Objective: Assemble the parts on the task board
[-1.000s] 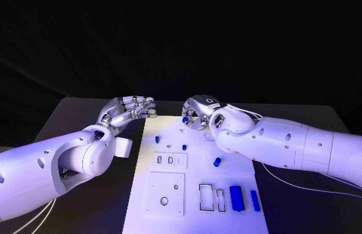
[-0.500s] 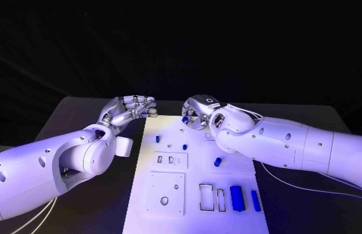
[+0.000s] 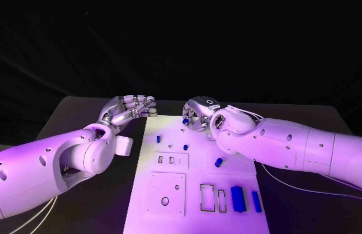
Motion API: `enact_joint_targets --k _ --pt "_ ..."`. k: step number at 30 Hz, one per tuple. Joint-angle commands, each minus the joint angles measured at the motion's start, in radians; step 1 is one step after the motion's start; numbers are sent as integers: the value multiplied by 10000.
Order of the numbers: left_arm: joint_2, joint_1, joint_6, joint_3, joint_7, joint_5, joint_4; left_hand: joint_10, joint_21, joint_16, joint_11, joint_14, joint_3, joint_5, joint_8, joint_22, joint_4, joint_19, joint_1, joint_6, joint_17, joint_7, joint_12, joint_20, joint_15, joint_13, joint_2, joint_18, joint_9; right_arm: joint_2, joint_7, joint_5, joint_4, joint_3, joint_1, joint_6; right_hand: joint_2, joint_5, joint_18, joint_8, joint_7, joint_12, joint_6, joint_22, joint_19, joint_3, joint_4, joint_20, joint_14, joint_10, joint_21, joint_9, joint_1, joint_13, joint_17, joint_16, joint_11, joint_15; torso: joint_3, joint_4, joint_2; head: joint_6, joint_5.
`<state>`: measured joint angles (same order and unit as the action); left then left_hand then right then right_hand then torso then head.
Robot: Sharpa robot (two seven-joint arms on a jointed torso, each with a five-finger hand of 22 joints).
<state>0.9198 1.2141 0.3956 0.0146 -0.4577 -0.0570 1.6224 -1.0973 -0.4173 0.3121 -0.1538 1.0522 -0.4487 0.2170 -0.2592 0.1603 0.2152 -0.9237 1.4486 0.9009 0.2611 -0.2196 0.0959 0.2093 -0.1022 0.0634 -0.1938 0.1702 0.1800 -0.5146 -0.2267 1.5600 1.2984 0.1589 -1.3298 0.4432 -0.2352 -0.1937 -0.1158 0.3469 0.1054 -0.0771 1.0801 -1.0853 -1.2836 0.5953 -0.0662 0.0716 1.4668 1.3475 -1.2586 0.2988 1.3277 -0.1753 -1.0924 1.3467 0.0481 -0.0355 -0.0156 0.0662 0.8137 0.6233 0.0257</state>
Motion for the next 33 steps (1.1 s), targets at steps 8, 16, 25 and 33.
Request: enact_joint_targets --k 8,16,25,33 --pt "-15 22 -179 -10 -39 21 3 40 3 -37 -64 -17 -27 -45 50 -10 -5 32 -46 -97 10 1 -33 18 -72 10 3 106 -10 52 13 -44 -103 18 27 -206 -27 -38 111 -137 97 132 -379 42 129 233 32 64 224 -240 101 1279 -134 -34 102 6 -17 75 -5 5 16 -25 22" --pt "-5 30 -177 -10 -34 21 4 40 3 -37 -64 -17 -27 -45 50 -10 -5 32 -46 -97 10 1 -33 18 -72 10 3 106 -10 46 69 -143 -140 19 23 -183 -407 288 -87 -1537 624 64 -2211 827 735 -1063 -128 549 -59 -2467 882 976 -356 554 1017 -310 559 568 -4 -4 18 -33 4" --pt "20 34 -175 -9 -31 21 -14 34 0 -69 -68 -20 -40 -53 64 -16 -35 41 -60 -107 30 -2 -81 24 -77 15 7 107 -8 -957 -42 -213 845 -3 -12 -8 -129 -13 -75 -1689 630 -323 -1918 732 599 -2687 -480 557 -41 -2394 970 1008 237 712 1092 -220 558 572 20 -38 -18 -39 -14" --pt "41 33 -177 -7 -33 32 -78 34 0 -69 -68 -20 -40 -53 64 -16 -35 41 -60 -107 30 -2 -81 24 -77 15 7 107 -8 -2725 4 -1396 2359 -87 -203 371 -201 -232 43 -1646 570 -816 -1281 76 172 -2359 -819 446 98 -1168 527 1016 468 608 626 115 361 423 41 -178 -104 -53 31"
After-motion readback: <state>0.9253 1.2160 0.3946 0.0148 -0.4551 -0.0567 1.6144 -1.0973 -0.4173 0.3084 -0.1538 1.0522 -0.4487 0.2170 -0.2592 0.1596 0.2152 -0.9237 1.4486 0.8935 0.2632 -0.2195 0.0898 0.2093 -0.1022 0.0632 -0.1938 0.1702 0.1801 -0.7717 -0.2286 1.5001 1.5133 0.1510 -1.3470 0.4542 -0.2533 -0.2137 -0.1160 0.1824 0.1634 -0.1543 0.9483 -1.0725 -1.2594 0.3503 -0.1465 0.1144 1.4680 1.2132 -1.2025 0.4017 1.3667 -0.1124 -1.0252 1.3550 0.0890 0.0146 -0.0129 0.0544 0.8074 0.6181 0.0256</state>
